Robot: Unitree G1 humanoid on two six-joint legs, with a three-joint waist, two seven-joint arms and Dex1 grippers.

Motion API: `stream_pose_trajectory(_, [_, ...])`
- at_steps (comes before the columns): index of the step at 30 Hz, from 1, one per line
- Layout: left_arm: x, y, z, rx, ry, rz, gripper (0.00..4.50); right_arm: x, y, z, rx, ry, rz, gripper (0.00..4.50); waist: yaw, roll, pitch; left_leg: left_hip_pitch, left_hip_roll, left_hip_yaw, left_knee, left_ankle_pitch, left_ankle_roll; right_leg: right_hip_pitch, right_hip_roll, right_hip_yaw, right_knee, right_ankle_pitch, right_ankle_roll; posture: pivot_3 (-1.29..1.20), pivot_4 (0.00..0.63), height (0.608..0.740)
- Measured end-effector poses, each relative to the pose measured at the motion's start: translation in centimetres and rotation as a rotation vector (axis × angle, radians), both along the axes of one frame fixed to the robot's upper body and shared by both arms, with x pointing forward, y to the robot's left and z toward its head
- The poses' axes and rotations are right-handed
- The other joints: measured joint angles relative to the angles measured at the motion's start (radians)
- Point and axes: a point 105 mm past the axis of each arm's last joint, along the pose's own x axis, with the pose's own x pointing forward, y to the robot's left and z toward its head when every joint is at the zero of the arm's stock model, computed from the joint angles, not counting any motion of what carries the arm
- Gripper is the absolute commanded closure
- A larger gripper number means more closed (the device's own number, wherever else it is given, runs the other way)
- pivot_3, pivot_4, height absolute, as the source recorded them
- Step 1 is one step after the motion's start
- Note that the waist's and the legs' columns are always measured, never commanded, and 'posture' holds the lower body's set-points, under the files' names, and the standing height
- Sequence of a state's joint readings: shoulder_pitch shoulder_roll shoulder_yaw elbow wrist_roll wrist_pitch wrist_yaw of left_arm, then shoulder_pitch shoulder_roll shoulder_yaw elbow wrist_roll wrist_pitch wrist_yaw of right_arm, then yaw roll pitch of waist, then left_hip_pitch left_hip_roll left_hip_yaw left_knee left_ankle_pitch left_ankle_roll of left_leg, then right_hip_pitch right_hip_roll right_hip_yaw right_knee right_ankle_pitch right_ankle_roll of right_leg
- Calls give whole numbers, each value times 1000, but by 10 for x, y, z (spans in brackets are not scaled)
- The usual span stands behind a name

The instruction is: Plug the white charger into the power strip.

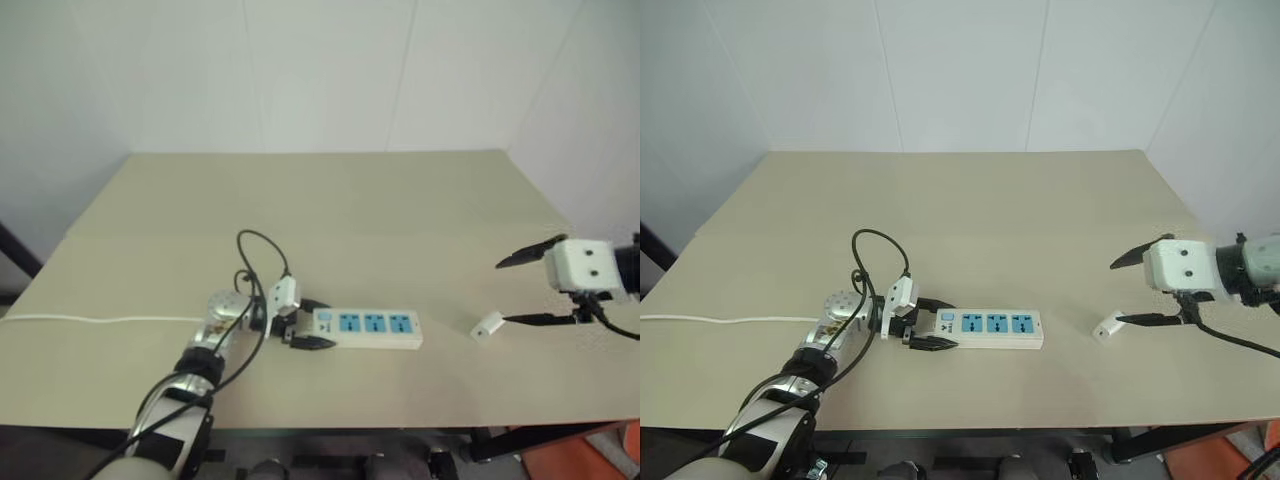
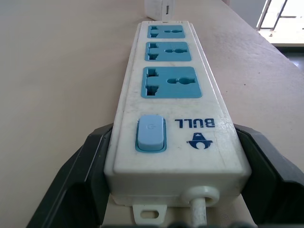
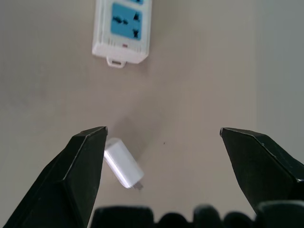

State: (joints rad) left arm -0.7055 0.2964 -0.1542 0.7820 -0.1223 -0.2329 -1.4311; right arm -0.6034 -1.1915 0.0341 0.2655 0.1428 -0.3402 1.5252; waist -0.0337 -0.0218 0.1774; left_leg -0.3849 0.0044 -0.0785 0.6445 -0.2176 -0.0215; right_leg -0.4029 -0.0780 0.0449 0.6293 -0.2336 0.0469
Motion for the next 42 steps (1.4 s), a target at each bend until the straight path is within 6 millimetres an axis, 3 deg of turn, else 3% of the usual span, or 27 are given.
stream_pose_trajectory(8, [-1,-1,1,-3,3,11,1215,21,2,-24,-272,-1,218,0,2,1,0,0,-1,0,0,0,0,-1,-1,1,0,2,-3,0,150,740])
stream_pose_trajectory(14, [-3,1,1,-5,3,28,1215,24,-5,-34,-429,62,293,0,-4,1,1,0,-1,0,0,0,0,-1,-1,1,1,2,-4,0,150,740])
stream_pose_trajectory(19, [-3,1,1,-7,2,36,1215,27,-11,-33,-477,75,302,0,-3,1,1,1,-1,0,0,0,0,0,-1,1,1,4,-7,0,150,740])
stream_pose_trajectory(29, [-3,1,1,-6,-1,44,1215,25,-14,-66,-520,172,331,0,-4,1,1,1,-1,0,0,0,0,0,-1,2,2,5,-8,0,150,740])
stream_pose_trajectory(42, [-2,1,1,-3,-2,45,1215,30,5,-79,-493,169,374,0,-4,2,1,1,-1,0,1,0,0,0,-1,2,2,5,-8,0,150,740])
